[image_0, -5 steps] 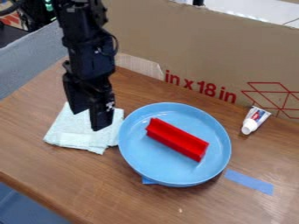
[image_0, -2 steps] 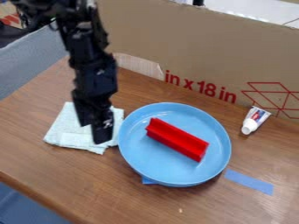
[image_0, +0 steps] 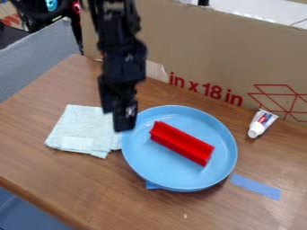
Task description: Move the red object from the cloth to the blue plate
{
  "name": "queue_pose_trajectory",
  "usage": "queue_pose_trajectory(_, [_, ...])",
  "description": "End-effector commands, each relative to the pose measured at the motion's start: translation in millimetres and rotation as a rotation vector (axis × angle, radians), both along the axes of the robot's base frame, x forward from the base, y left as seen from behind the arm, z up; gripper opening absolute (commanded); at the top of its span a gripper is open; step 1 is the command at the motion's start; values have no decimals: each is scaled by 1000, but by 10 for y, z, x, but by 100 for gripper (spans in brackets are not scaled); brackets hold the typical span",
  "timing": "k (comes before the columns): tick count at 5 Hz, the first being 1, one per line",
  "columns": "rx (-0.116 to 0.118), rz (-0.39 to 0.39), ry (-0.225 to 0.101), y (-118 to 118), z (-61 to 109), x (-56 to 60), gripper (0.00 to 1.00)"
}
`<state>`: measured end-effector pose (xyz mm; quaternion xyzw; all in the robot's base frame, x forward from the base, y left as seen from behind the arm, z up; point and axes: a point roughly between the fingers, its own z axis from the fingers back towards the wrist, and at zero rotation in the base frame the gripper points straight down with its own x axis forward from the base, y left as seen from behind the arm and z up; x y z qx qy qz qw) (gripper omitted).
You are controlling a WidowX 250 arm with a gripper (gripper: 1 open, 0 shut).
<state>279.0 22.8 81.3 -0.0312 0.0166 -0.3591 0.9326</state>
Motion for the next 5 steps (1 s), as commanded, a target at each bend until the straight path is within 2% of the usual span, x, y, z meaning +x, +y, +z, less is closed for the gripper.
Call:
queue_pose_trajectory(1, [15,-115,-79,-316,136,49,100])
queue_pose_trajectory(2, [37,-168,-64,-527,87,94,100])
queue_pose_trajectory(3, [80,-198,-107,-624,17,42,100])
queue_pose_trajectory(4, [76,-266,-120,-667,20,51,100])
queue_pose_trajectory(5, [69,-290,-152,-683,8,149,100])
